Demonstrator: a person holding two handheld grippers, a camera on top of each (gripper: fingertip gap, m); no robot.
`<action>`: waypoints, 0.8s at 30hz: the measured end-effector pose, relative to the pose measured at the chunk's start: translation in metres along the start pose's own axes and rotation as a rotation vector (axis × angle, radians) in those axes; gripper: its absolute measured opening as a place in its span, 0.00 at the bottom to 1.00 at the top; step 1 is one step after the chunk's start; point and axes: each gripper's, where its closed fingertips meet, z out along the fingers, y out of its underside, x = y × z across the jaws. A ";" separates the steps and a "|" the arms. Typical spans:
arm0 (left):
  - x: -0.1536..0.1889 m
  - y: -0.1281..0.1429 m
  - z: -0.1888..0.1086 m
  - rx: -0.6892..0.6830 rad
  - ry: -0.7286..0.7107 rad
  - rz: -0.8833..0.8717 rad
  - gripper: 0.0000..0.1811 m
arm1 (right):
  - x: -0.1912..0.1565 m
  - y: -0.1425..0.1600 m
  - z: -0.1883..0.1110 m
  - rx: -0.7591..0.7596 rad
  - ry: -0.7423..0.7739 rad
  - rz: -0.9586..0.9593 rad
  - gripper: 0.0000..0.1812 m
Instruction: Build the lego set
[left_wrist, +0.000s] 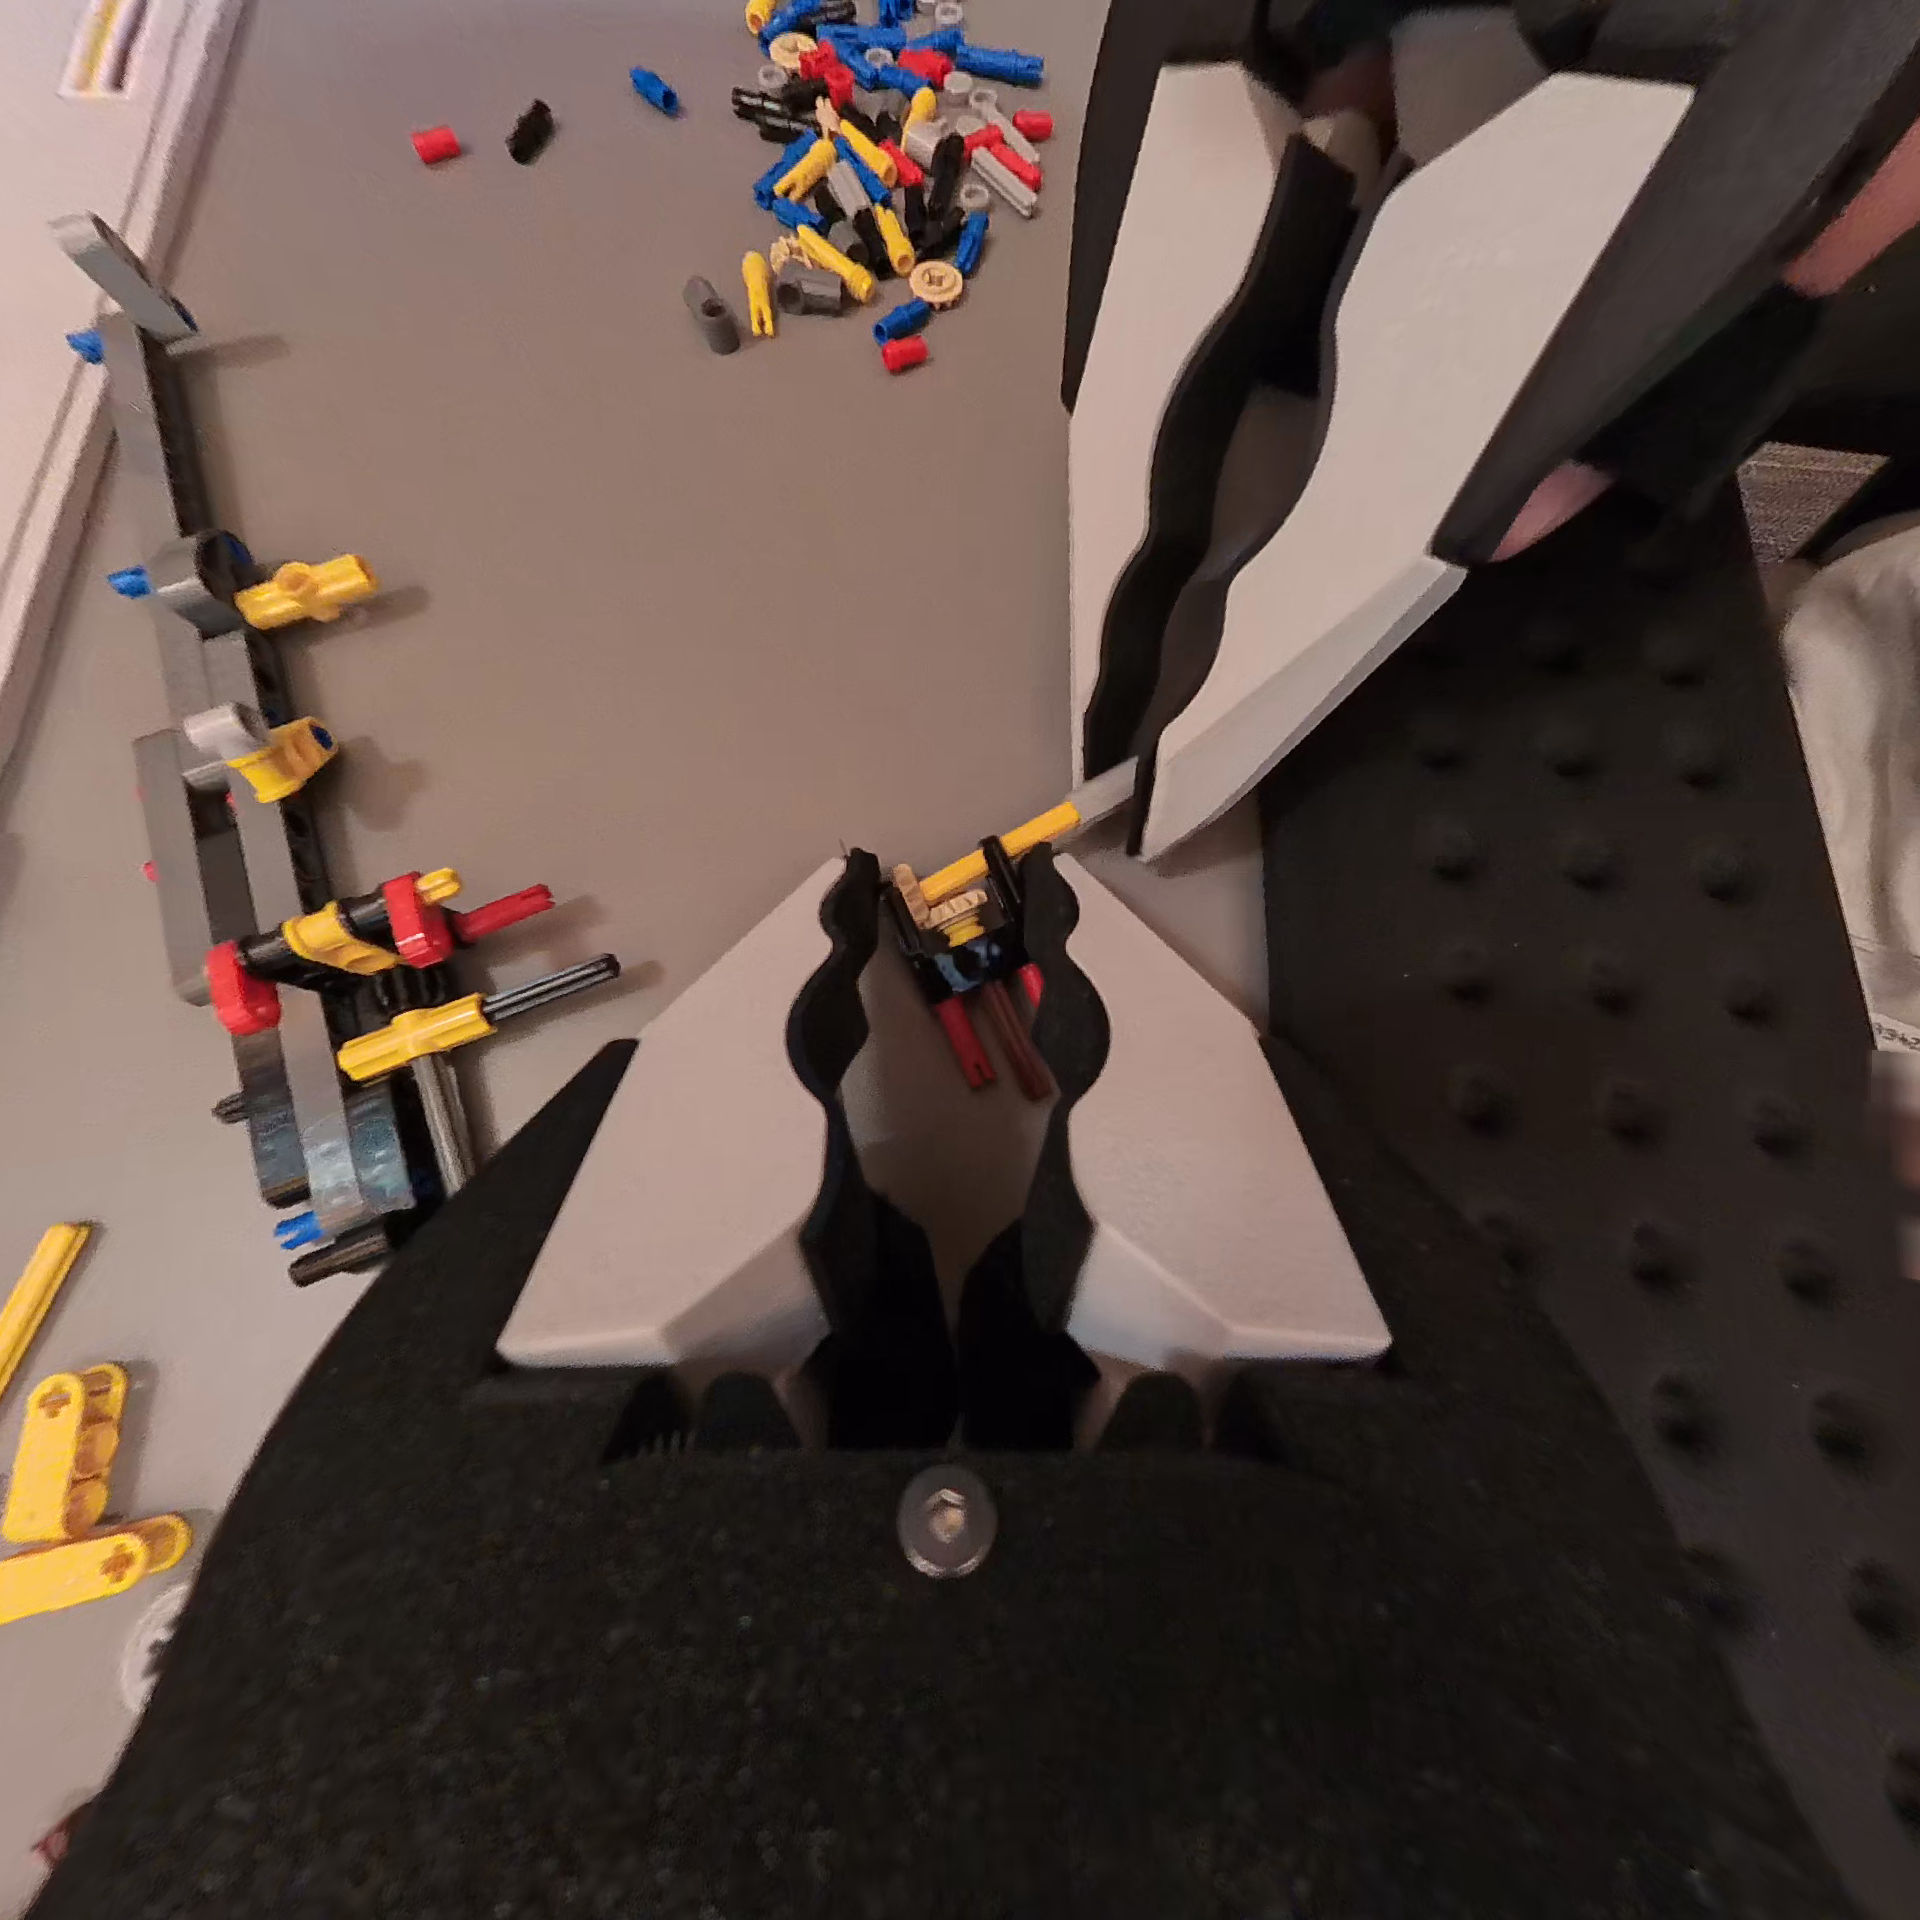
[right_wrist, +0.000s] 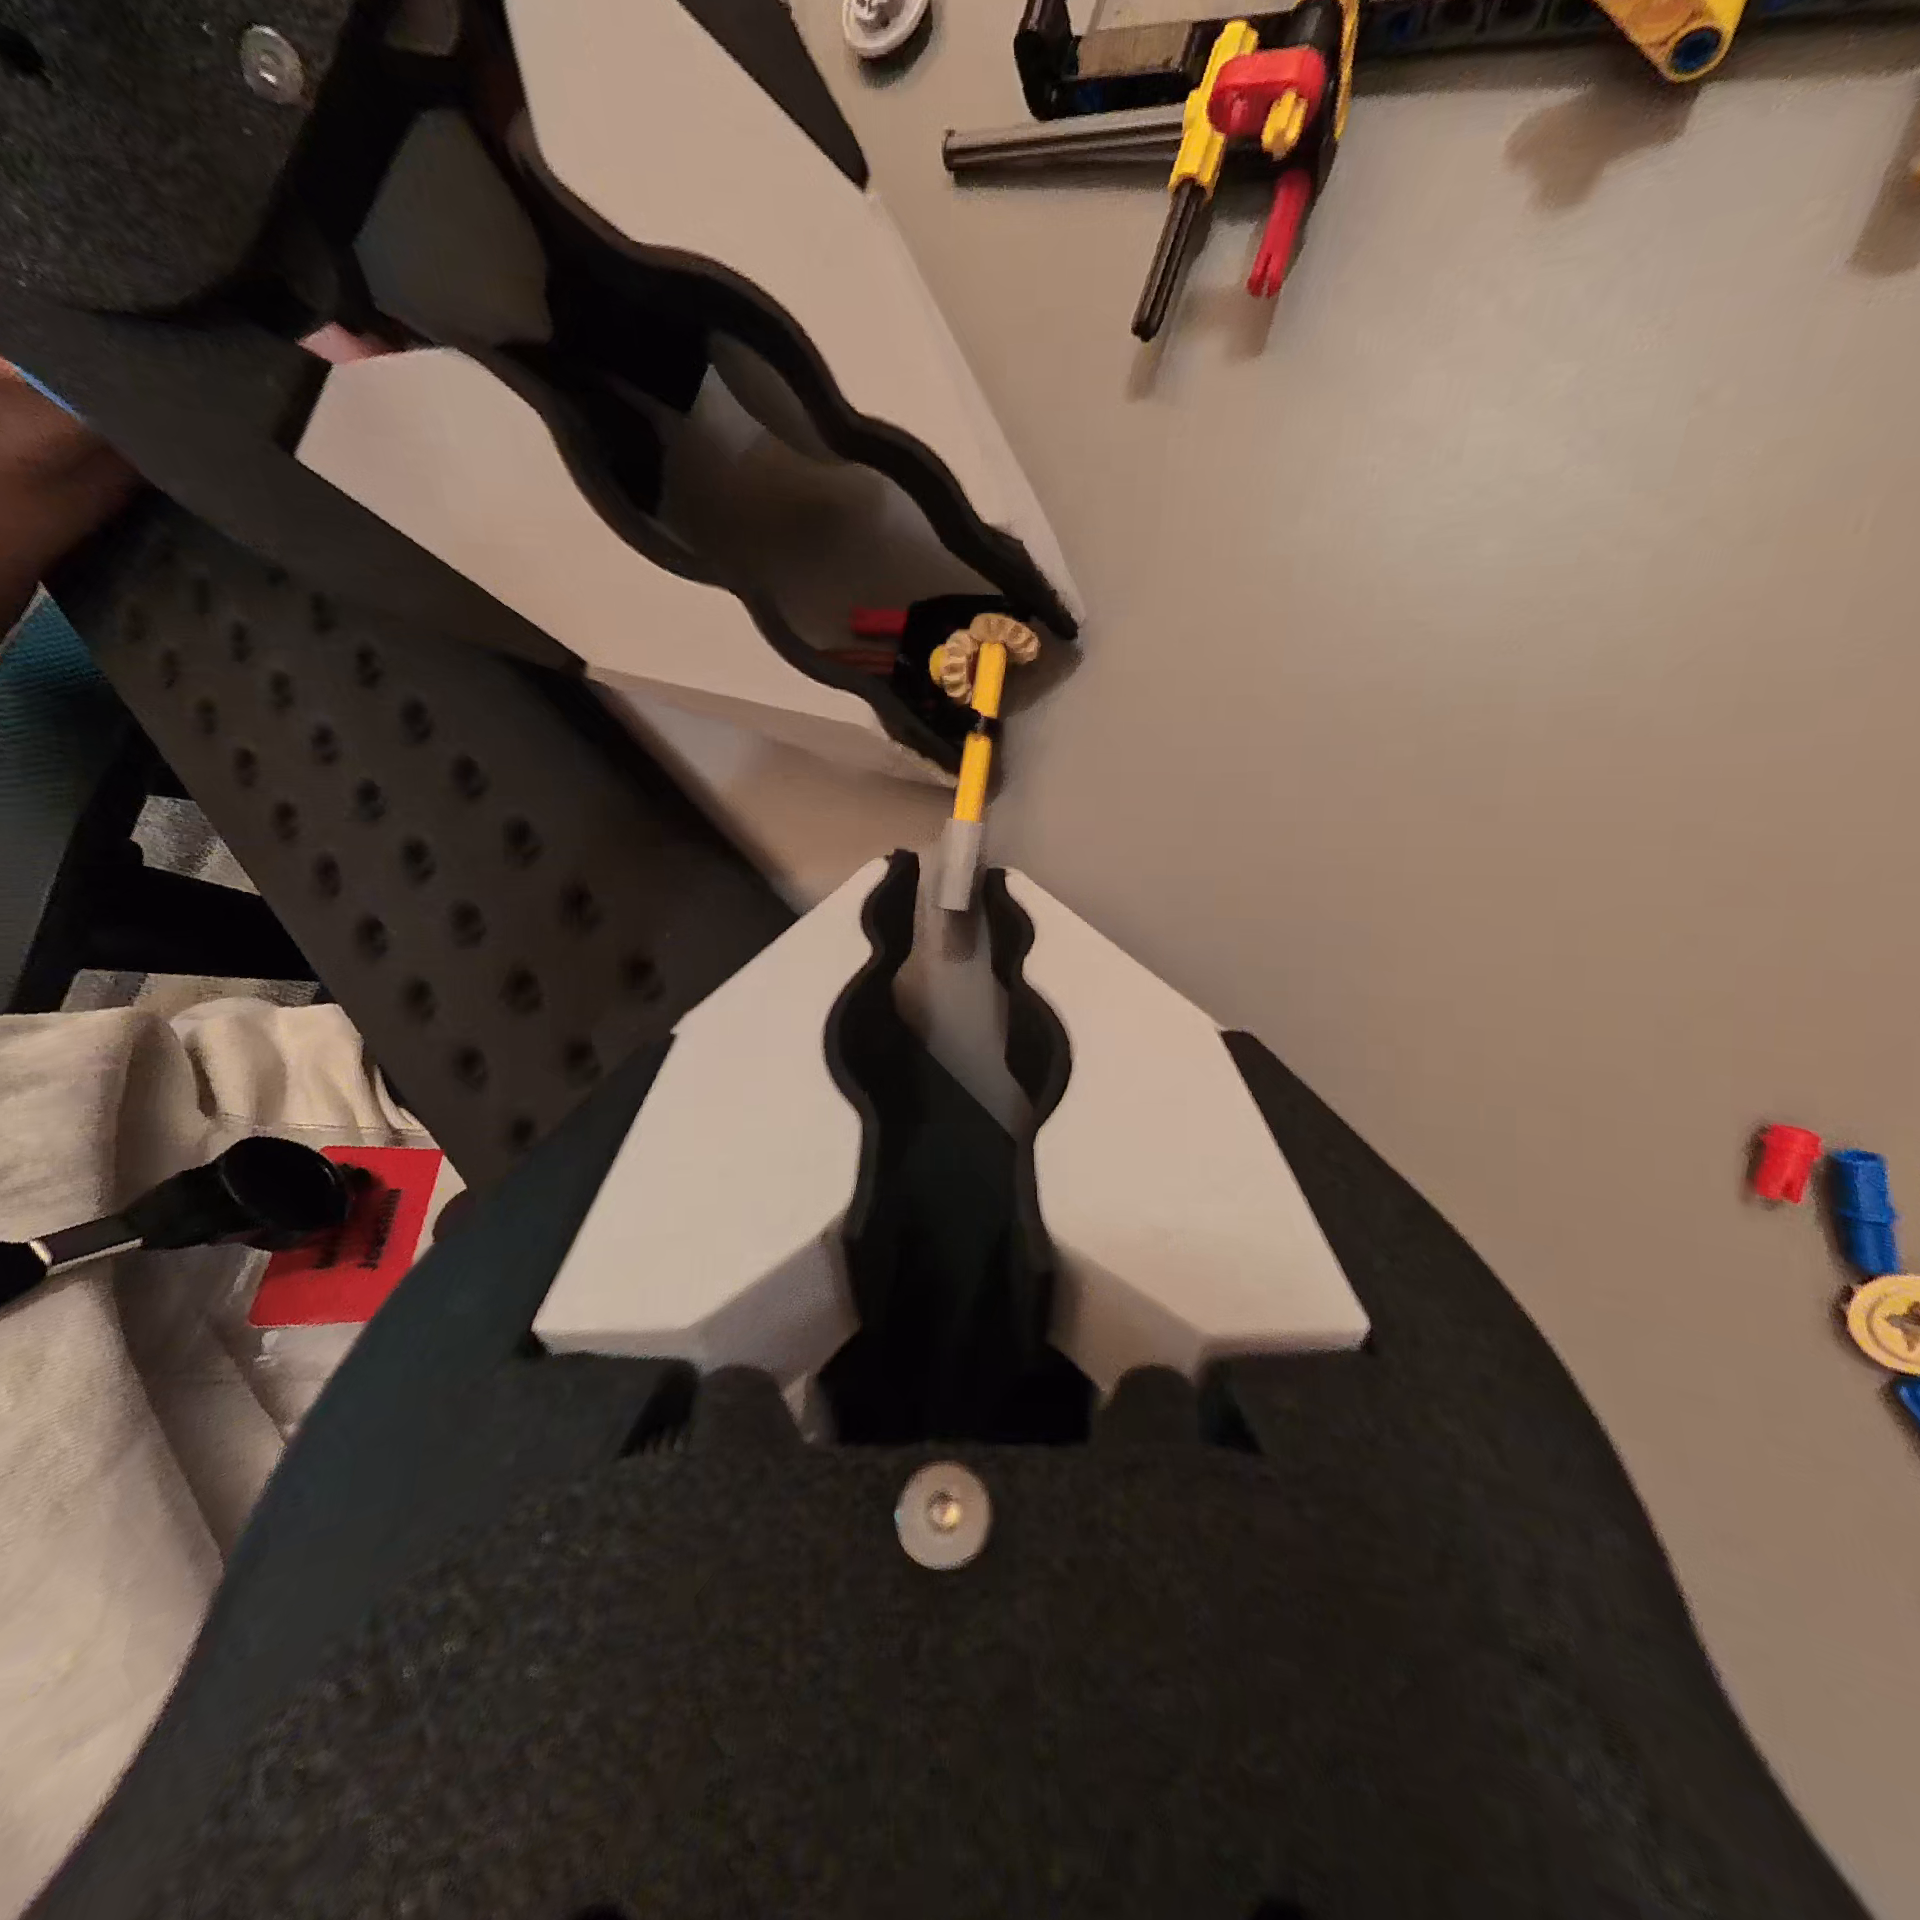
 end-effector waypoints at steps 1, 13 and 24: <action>-0.001 -0.002 -0.001 0.013 -0.006 0.006 0.15 | 0.001 0.000 0.000 0.008 0.000 0.006 0.06; -0.007 -0.003 0.001 0.010 -0.071 0.031 0.15 | 0.011 -0.005 0.000 0.017 0.211 -0.120 0.03; -0.009 0.000 0.006 -0.019 -0.058 -0.080 0.15 | 0.014 -0.006 0.001 0.024 0.190 -0.015 0.03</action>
